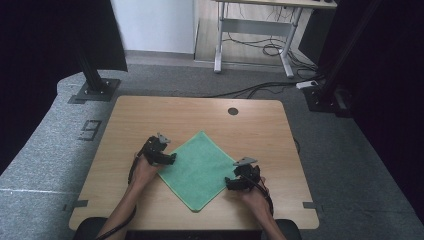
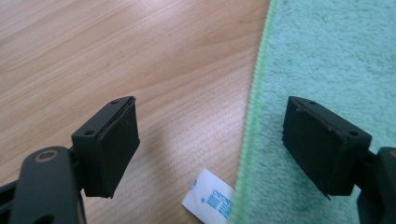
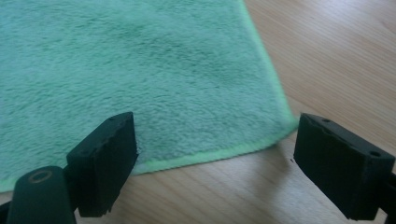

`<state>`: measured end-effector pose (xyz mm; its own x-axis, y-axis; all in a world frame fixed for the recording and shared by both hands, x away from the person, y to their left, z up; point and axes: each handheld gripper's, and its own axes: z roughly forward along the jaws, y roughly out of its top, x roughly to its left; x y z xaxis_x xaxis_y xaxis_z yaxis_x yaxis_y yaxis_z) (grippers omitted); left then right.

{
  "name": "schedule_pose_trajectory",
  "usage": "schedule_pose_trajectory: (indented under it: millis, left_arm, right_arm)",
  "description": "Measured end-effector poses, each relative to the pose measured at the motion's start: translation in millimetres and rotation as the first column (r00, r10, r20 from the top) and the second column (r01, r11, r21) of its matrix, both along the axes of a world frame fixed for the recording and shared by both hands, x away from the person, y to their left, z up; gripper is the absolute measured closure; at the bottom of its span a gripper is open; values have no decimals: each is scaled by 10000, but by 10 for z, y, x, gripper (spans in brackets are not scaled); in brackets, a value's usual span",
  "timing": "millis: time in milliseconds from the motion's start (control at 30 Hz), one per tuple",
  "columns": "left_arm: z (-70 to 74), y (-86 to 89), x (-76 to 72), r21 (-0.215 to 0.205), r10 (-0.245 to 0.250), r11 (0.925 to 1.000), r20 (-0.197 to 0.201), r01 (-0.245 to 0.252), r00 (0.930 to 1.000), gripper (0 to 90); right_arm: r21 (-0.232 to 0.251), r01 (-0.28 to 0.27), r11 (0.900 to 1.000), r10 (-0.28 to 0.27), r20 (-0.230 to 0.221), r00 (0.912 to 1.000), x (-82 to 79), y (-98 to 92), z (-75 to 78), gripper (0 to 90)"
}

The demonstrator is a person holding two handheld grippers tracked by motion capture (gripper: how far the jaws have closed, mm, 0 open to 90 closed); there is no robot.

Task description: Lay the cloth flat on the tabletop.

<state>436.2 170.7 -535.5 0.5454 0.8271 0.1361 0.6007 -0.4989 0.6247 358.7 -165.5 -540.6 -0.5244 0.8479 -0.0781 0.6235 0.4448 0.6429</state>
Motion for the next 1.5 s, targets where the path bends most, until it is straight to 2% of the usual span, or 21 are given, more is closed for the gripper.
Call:
schedule_pose_trajectory:
  millis: [200, 267, 500, 567, 700, 733, 767, 833, 867, 933, 1033, 1067, 1100, 1200, 1267, 1300, 1500]
  left_arm:
    - [10, -5, -108, 74, -214, 9997, -118, 215, 9997, 188]
    - [9, -17, -183, -43, -380, 9993, -219, 379, 9990, 188]
    - [1, -72, -352, -300, -793, 9965, -399, 782, 9961, 188]
    - [-5, -124, -436, -457, -1037, 9938, -506, 1014, 9933, 188]
    - [-5, -197, -492, -613, -1475, 9878, -729, 1432, 9864, 184]
    - [1, -213, -498, -572, -1572, 9865, -716, 1533, 9850, 176]
    - [31, -230, -494, -485, -1612, 9861, -467, 1589, 9858, 175]
    - [46, -217, -472, -644, -1539, 9864, -406, 1512, 9872, 178]
    - [57, -194, -435, -848, -1344, 9878, -364, 1309, 9903, 178]
    - [41, -155, -367, -865, -1093, 9906, -382, 1057, 9933, 184]
    - [-23, -118, -316, -687, -891, 9939, -460, 858, 9950, 181]
    - [-41, -89, -325, -980, -809, 9923, -502, 757, 9955, 184]
    - [-41, -89, -325, -980, -809, 9923, -502, 757, 9955, 186]
    - [-30, -94, -360, -813, -872, 9932, -467, 832, 9951, 186]
    - [-25, -96, -392, -702, -929, 9935, -437, 897, 9947, 186]
    - [-26, -95, -401, -711, -910, 9936, -416, 879, 9950, 186]
    - [-39, -75, -360, -820, -721, 9943, -382, 688, 9967, 172]
  right_arm:
    - [34, 357, 9994, -357, 4, 9994, 97, -119, -6, 124]
    - [-9, 606, 9982, -606, -9, 9982, 186, -194, -3, 123]
    - [-153, 964, 9952, -964, -20, 9953, 391, -290, 7, 125]
    - [-169, 1133, 9934, -1134, -41, 9935, 525, -328, 10, 128]
    - [-103, 1306, 9914, -1307, -102, 9914, 659, -369, 15, 137]
    - [-89, 1334, 9910, -1335, -107, 9910, 662, -370, 21, 138]
    - [-37, 1317, 9913, -1317, -74, 9913, 651, -372, 32, 138]
    - [86, 1234, 9923, -1234, -28, 9924, 622, -376, 45, 138]
    - [279, 1143, 9931, -1141, -69, 9934, 581, -376, 58, 138]
    - [601, 908, 9941, -900, -168, 9958, 470, -362, 70, 138]
    - [562, 686, 9961, -662, -445, 9968, 342, -345, 25, 139]
    - [478, 666, 9966, -643, -482, 9968, 331, -342, 6, 139]
    - [478, 666, 9966, -643, -482, 9968, 331, -342, 6, 139]
    - [545, 845, 9949, -819, -487, 9955, 390, -363, -17, 136]
    - [360, 879, 9955, -865, -387, 9955, 447, -355, -7, 137]
    - [291, 891, 9956, -882, -328, 9956, 515, -330, -4, 140]
    - [184, 921, 9956, -917, -211, 9956, 678, -263, -1, 143]
